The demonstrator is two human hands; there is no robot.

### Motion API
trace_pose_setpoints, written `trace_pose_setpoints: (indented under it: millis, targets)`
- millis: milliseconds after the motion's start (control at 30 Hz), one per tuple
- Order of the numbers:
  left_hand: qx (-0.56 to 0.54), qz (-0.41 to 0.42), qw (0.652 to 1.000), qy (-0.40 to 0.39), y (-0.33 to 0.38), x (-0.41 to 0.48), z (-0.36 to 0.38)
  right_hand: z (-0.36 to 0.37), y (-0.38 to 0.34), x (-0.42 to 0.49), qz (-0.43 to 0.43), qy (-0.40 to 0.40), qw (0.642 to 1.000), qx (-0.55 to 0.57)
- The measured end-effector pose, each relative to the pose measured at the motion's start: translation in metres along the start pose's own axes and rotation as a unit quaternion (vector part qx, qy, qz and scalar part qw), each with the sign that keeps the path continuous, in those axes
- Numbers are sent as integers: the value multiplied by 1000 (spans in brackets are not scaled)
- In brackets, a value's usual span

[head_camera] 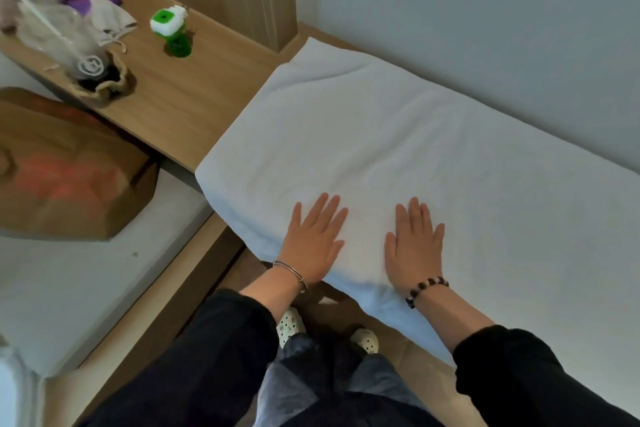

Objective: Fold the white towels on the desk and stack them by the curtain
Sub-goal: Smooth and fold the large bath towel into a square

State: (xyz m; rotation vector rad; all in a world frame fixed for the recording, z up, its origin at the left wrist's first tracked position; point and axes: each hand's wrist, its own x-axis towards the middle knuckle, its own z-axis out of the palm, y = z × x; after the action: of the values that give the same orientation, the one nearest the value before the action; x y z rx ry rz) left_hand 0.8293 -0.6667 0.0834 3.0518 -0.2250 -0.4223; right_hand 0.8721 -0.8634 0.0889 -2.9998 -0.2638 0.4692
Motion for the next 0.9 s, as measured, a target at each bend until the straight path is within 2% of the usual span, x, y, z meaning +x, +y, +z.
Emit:
trace_pose_setpoints:
  millis: [100,233,300,367,433,500,567,633,700,767,833,900]
  targets:
    - [-30,-146,989,17,-35,1,-4,-11,-30,19,-80,4,997,-18]
    - [-69,-224,972,11,-82,-6,-5,-18,-77,47,-187,-33,980,-57]
    - [-61,-243,968,9,-102,-9,-5,-16,-91,57,-184,-60,976,-98]
    - [-72,-290,954,29,-120,-10,-5,-15,-102,64,-141,-67,980,-124]
    - [-156,-387,904,96,-138,-11,-5,-19,-118,72,-102,-64,984,-133]
    - [-307,-460,819,154,-157,-10,-3,-27,-142,83,-115,-50,981,-151]
    - [-479,-454,735,154,-174,-7,0,-38,-171,97,-185,-21,970,-155]
    - [-565,-427,692,138,-187,-5,5,-50,-204,114,-270,0,954,-129]
    - [-592,-414,677,142,-201,-7,10,-62,-239,133,-350,-8,928,-124]
    - [-630,-392,657,131,-211,-8,15,-67,-269,148,-414,-36,893,-173]
    - [-663,-373,642,95,-219,-9,17,-70,-293,160,-445,-63,864,-228]
    - [-664,-361,652,56,-225,-10,18,-70,-309,169,-455,-85,847,-260]
